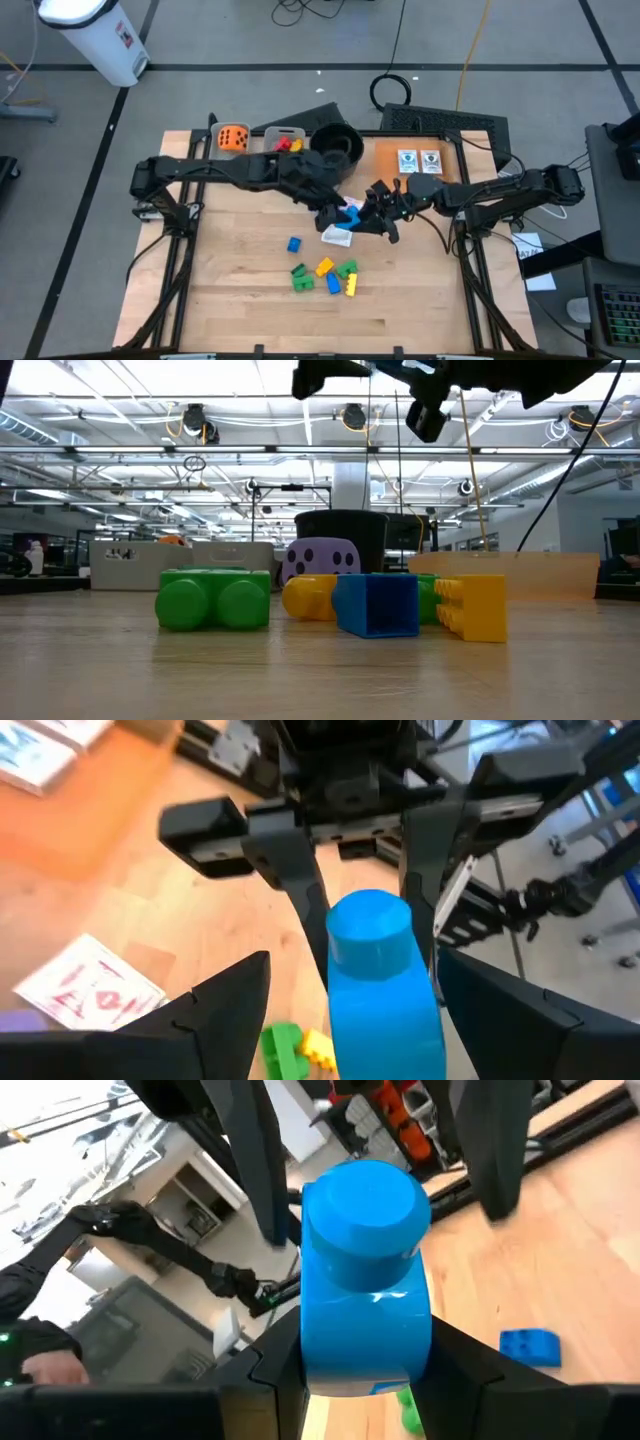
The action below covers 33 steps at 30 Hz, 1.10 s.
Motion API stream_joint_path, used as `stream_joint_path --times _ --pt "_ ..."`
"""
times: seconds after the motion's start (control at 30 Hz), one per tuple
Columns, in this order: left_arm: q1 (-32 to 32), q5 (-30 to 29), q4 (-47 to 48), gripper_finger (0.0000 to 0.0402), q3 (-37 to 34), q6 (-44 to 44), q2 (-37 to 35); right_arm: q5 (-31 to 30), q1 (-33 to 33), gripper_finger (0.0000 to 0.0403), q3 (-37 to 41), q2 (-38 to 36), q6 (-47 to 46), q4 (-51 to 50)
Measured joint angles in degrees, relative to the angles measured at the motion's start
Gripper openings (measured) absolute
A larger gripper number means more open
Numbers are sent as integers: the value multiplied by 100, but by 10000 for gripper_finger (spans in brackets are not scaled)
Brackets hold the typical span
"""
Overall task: Pick & Place Toys
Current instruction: Put the blue game piece into the right gray bin
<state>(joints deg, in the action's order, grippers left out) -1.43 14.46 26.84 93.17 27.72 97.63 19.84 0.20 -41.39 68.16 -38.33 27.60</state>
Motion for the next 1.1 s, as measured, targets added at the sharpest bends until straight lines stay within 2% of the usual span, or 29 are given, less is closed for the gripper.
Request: stream_joint_path --times 0.33,0.6,1.1 --pt "-22 684 -167 296 2 136 453 426 29 131 2 2 -1 -575" --pt "-26 1016 -143 292 2 276 628 433 29 131 2 2 6 -576" --pt "-136 1263 -158 139 2 313 598 404 25 131 2 2 102 -783"
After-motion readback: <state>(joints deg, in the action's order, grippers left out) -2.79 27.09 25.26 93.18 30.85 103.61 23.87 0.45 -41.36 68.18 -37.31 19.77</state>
